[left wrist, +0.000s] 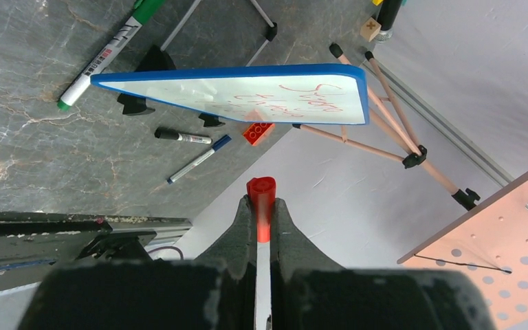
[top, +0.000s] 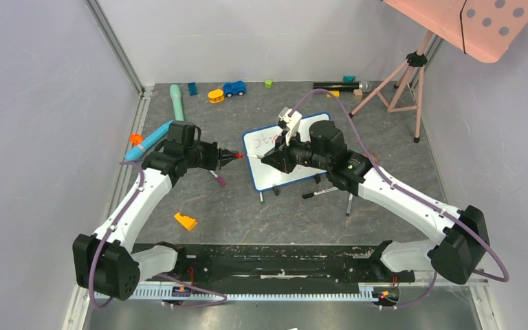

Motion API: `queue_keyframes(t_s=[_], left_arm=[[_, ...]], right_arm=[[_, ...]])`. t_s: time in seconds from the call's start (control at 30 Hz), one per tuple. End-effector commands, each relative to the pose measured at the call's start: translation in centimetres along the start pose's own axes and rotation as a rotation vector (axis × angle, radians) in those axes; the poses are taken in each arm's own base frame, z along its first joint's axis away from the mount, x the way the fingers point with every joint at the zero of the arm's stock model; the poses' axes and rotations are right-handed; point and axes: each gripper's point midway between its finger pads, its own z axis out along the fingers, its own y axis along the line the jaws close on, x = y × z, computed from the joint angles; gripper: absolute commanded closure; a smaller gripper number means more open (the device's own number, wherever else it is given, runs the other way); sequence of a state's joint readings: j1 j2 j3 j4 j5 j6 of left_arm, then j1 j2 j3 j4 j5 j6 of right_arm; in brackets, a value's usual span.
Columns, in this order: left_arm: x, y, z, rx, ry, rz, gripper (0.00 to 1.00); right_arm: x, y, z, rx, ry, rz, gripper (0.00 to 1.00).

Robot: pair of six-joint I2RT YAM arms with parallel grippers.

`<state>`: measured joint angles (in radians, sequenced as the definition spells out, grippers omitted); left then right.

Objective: Write a sentence on the whiteboard
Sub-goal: Insert the whiteboard marker without the cap into the pen cap.

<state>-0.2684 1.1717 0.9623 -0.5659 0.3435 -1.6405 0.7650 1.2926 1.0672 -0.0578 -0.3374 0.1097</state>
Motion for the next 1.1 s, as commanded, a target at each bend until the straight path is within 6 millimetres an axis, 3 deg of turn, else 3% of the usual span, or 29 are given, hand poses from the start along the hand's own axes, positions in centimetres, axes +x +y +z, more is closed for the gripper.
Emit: queue_keyframes(t_s=[0.0,0.4,1.07], left_arm=[[1.1,-2.6,-0.9,0.078,0.037,-0.029,0.98],[1.7,-2.4,-1.0,0.078,0.076,-0.041,0.98],[2.6,-2.2,-1.7,0.09,0.121,-0.036,0.98]], right_arm=[[-2.9,1.2,0.3,-0.055,-0.07,-0.049,1.0],[-1.9,0.8,1.3,-0.045,-0.045,-0.041,1.0],[-2.2,0.0,0.9,0.003,-0.061,-0.043,1.0]])
